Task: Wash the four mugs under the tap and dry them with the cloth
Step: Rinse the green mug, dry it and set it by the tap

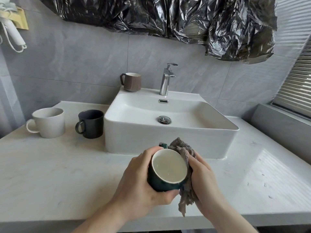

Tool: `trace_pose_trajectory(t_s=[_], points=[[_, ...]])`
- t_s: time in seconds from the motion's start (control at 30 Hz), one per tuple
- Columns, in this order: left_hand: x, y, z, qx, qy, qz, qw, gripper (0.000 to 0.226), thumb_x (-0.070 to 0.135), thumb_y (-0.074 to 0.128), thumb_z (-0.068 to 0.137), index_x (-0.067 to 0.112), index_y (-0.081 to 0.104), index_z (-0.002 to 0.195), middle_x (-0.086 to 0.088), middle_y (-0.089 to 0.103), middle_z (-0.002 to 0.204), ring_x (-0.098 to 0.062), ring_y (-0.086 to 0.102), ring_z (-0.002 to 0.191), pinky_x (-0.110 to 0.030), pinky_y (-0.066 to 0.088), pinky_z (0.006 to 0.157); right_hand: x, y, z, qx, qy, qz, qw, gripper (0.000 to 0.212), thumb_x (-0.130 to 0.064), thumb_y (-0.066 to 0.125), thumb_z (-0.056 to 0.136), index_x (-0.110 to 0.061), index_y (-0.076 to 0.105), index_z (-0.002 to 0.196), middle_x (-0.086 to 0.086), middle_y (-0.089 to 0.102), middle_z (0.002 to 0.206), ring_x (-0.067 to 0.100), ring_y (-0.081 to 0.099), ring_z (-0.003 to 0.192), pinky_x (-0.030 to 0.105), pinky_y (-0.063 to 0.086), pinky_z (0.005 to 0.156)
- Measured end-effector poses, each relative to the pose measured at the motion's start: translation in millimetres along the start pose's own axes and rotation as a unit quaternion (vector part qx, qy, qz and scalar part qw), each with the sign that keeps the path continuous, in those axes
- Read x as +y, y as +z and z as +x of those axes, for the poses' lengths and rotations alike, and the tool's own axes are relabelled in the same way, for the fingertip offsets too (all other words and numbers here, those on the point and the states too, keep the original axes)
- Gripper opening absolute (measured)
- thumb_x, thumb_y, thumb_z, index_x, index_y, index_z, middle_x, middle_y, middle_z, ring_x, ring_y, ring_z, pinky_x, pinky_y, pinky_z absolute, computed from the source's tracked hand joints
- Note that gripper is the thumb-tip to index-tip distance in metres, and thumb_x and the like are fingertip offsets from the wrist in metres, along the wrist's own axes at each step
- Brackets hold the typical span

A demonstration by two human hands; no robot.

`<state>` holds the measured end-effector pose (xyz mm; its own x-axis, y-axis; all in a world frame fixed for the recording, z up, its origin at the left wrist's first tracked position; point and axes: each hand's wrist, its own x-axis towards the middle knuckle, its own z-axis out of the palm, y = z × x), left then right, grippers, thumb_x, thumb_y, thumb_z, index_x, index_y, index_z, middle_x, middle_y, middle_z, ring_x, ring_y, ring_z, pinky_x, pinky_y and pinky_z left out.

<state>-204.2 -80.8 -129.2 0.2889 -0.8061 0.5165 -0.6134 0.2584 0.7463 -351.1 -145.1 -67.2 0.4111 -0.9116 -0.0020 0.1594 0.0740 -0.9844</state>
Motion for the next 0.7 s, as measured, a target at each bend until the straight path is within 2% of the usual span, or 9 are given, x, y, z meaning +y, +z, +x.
trace_pose_trajectory(t_s=[0.07,0.13,0.2,0.33,0.47,0.53,0.6,0.63,0.7], points=[[-7,2,-1,-0.002,0.008,0.007,1.0,0.094,0.047,0.096,0.056,0.054,0.045,0.134,0.026,0.063,0.127,-0.006,0.062,0.12,-0.031,0.053,0.098,6,-3,2,-0.008,0.02,-0.016,1.0,0.032,-0.025,0.054,0.107,-0.028,0.081,0.092,0.006,0.079,0.092,0.017,0.071,0.081,0.036,0.051,0.076],[-16,1,0,0.015,0.007,0.022,1.0,0.095,0.048,0.095,0.055,0.055,0.044,0.134,0.024,0.062,0.128,-0.005,0.062,0.121,-0.033,0.053,0.099,11,-6,-1,-0.009,-0.003,-0.071,0.997,0.031,-0.026,0.053,0.107,-0.035,0.08,0.093,0.002,0.077,0.083,0.013,0.068,0.072,0.031,0.049,0.068],[-25,-1,2,0.045,0.011,0.037,0.998,0.096,0.048,0.094,0.054,0.061,0.041,0.133,0.029,0.057,0.128,-0.002,0.058,0.122,-0.024,0.049,0.1,14,-10,-6,-0.015,-0.057,-0.13,0.99,0.031,-0.021,0.053,0.107,-0.038,0.077,0.096,-0.002,0.075,0.081,0.012,0.068,0.073,0.026,0.052,0.066],[-32,-5,6,0.071,0.038,0.049,0.996,0.095,0.041,0.096,0.055,0.052,0.047,0.135,0.038,0.05,0.129,-0.001,0.051,0.125,-0.007,0.038,0.098,14,-17,-8,-0.029,-0.174,-0.227,0.958,0.04,-0.01,0.058,0.104,-0.045,0.077,0.111,-0.015,0.073,0.107,0.003,0.07,0.098,0.012,0.05,0.084],[-34,-1,7,0.089,0.07,0.068,0.991,0.09,0.035,0.095,0.06,0.038,0.053,0.14,0.034,0.053,0.131,-0.007,0.049,0.127,-0.01,0.038,0.101,-2,-13,-5,-0.041,-0.199,-0.285,0.936,0.035,-0.015,0.067,0.098,-0.043,0.074,0.118,-0.017,0.068,0.104,0.009,0.067,0.061,0.019,0.05,0.047],[-37,0,7,0.093,0.082,0.074,0.989,0.09,0.031,0.093,0.06,0.035,0.053,0.141,0.03,0.054,0.134,-0.008,0.049,0.128,-0.014,0.039,0.103,-7,-8,-3,-0.05,-0.17,-0.357,0.917,0.031,-0.026,0.077,0.09,-0.048,0.074,0.111,-0.024,0.074,0.099,0.002,0.072,0.069,0.015,0.05,0.05],[-40,-1,8,0.084,0.103,0.087,0.987,0.093,0.024,0.095,0.059,0.031,0.054,0.143,0.025,0.053,0.14,-0.009,0.047,0.133,-0.015,0.038,0.108,-8,1,0,-0.053,-0.159,-0.436,0.884,0.014,-0.032,0.077,0.087,-0.044,0.075,0.095,-0.024,0.076,0.084,0.0,0.071,0.068,0.016,0.05,0.051],[-40,0,8,0.076,0.117,0.094,0.986,0.093,0.022,0.094,0.059,0.029,0.055,0.143,0.024,0.052,0.143,-0.008,0.046,0.135,-0.016,0.037,0.11,-7,5,2,-0.059,-0.158,-0.474,0.864,0.007,-0.03,0.072,0.087,-0.037,0.074,0.086,-0.018,0.075,0.073,0.004,0.069,0.061,0.021,0.052,0.052],[-39,1,9,0.056,0.141,0.105,0.983,0.092,0.016,0.089,0.059,0.027,0.056,0.143,0.022,0.05,0.146,-0.009,0.045,0.138,-0.018,0.037,0.113,-2,13,10,-0.086,-0.142,-0.518,0.839,0.015,-0.017,0.054,0.082,-0.019,0.063,0.07,-0.001,0.069,0.057,0.017,0.061,0.051,0.032,0.053,0.051]])
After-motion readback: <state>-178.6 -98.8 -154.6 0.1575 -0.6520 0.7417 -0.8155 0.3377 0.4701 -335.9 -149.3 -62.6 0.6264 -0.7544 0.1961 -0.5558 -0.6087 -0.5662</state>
